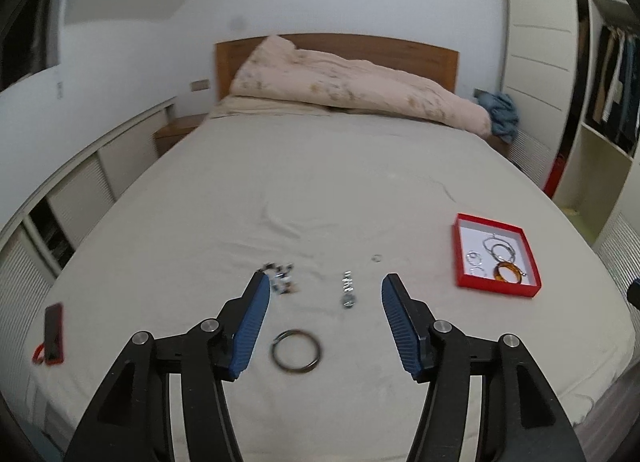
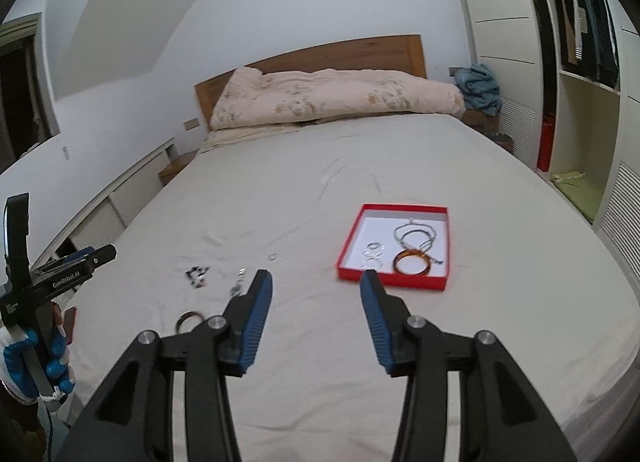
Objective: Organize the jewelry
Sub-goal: 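Lift both open tools from the red box toward the loose jewelry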
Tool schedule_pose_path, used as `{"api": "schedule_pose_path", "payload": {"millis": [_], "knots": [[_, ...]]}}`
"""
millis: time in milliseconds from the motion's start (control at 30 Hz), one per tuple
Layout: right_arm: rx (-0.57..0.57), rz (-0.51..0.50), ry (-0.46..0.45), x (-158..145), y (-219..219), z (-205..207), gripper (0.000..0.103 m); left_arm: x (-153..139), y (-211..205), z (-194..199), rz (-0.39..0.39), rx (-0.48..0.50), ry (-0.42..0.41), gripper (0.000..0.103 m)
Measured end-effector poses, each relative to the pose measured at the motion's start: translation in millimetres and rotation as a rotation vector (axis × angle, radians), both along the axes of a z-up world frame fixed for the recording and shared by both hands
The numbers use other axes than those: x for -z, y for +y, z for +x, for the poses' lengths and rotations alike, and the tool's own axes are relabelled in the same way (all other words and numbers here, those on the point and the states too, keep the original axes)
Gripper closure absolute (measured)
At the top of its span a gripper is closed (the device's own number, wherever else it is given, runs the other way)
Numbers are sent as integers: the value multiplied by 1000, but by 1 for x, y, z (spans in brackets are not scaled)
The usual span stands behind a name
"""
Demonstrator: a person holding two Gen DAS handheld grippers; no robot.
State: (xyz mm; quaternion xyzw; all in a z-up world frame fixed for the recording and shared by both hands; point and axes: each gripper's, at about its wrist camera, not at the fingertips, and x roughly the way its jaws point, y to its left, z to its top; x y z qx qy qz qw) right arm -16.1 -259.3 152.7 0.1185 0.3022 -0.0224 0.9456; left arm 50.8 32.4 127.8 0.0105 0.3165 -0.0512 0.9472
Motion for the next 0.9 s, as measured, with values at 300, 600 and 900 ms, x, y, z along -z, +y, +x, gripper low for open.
{"api": "schedule_pose_path", "payload": {"millis": [300,600,900], "knots": [[-66,-37,-24,-13,50,-47,59,-8,42,-57,-17,-67,-34,40],[-91,-49,-54,-22,76,-64,59,-6,57,-73,-33,-84,-43,39],[-97,-33,-78,-20,80,-56,59,2,68,-58,-56,-103,-34,35]]}}
